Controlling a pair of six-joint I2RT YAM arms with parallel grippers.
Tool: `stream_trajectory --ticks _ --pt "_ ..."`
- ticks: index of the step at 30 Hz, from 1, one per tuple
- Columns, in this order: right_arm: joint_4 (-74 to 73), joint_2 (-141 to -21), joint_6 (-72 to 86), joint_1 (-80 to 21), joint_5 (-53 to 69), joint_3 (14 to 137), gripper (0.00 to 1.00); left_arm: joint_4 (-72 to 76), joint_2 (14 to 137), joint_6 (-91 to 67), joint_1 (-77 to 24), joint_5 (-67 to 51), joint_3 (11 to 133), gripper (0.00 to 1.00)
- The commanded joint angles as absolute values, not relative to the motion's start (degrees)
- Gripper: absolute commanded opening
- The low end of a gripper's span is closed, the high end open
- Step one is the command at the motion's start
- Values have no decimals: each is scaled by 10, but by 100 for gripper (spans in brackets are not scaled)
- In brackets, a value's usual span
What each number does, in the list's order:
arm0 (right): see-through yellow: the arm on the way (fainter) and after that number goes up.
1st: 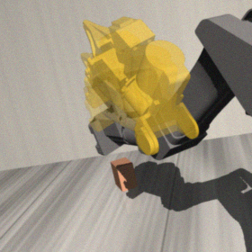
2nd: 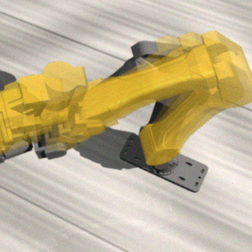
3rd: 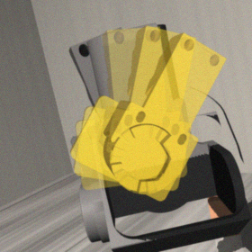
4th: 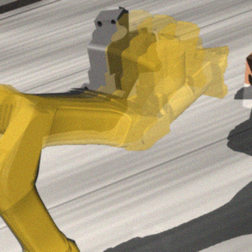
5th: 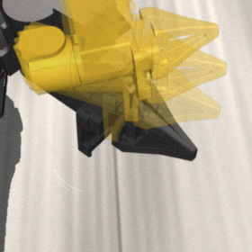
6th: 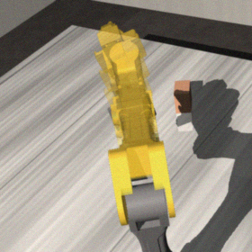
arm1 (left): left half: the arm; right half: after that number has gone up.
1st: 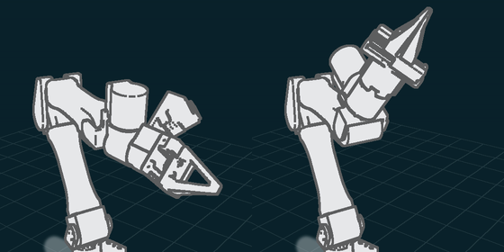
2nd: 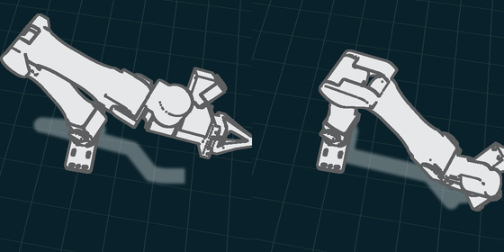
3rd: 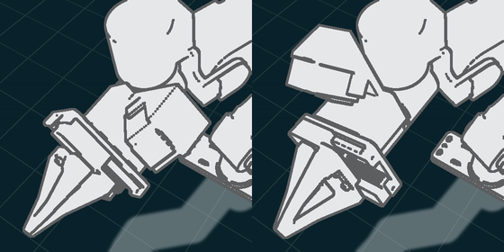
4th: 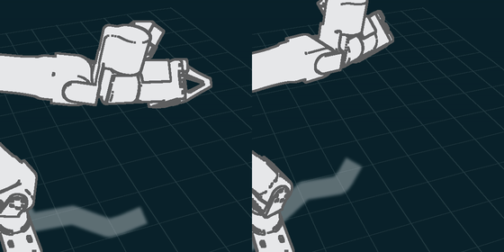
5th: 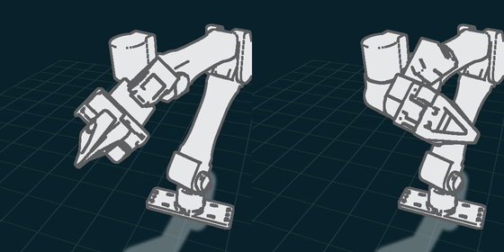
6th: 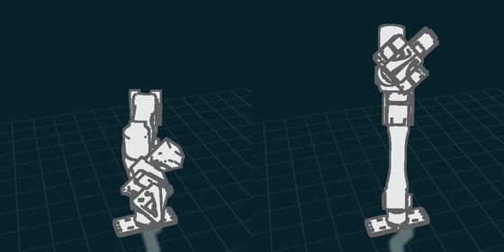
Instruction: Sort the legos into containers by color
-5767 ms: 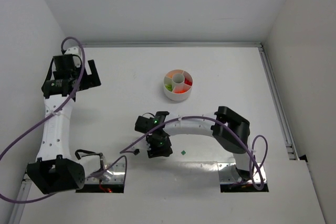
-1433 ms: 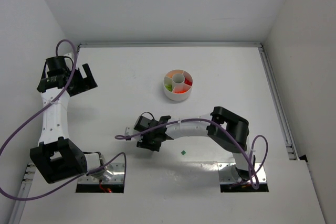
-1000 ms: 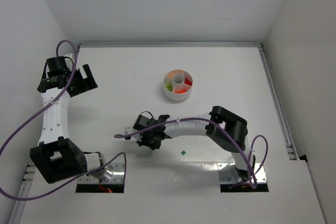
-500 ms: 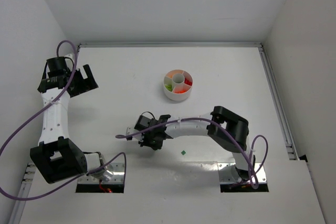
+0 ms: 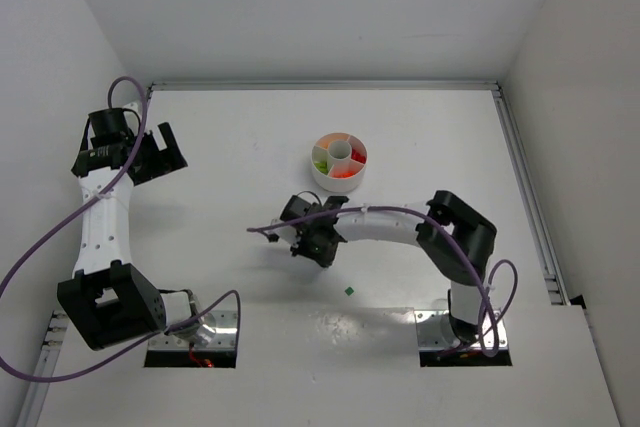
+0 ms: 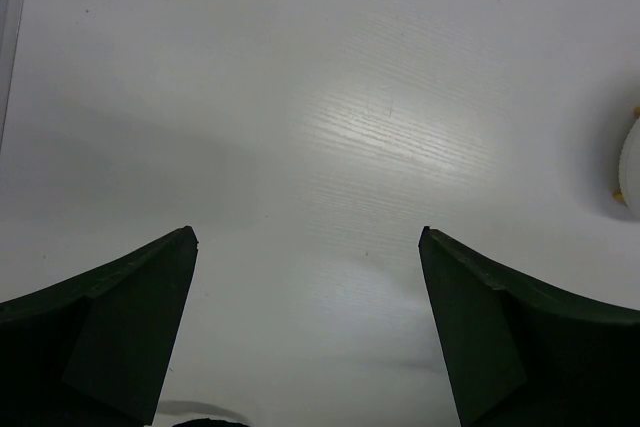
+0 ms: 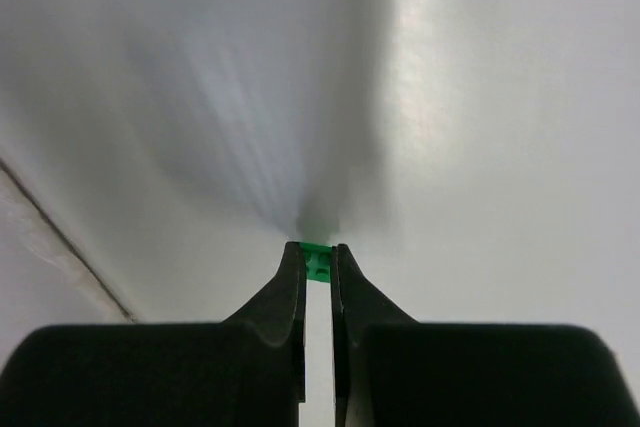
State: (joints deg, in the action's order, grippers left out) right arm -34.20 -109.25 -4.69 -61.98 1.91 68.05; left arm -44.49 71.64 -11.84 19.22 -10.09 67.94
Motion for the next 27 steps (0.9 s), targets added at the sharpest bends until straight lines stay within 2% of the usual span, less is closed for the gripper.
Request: stream_trajectory --ticks 1,11,15,17,19,20,21,22,24,27 --pt "-362 -1036 -54 -592 11 721 0 -432 709 -118 200 -109 675 100" --pt "-420 -1080 -65 -490 74 909 0 -432 737 -112 189 -120 685 100" --pt "-427 -1086 -65 -473 91 924 0 -432 737 -107 184 -114 691 100" --pt "-421 -1086 -65 -468 97 899 21 -432 737 -107 184 -114 696 100" --pt "-416 -1072 -58 -454 97 885 34 -432 737 -94 178 -127 696 100" --pt "-416 -1064 -58 -454 91 880 43 -432 732 -89 178 -138 696 100" --pt "-416 -1063 -58 -444 85 880 47 -432 732 -60 172 -159 696 100" --pt "-416 -1058 -58 -429 85 880 47 -432 727 -40 172 -216 696 100" --pt "-432 -1050 -70 -409 98 870 38 -446 715 11 150 -252 696 100" --pt "-453 -1003 -141 -393 140 788 35 -440 694 18 102 -196 683 100"
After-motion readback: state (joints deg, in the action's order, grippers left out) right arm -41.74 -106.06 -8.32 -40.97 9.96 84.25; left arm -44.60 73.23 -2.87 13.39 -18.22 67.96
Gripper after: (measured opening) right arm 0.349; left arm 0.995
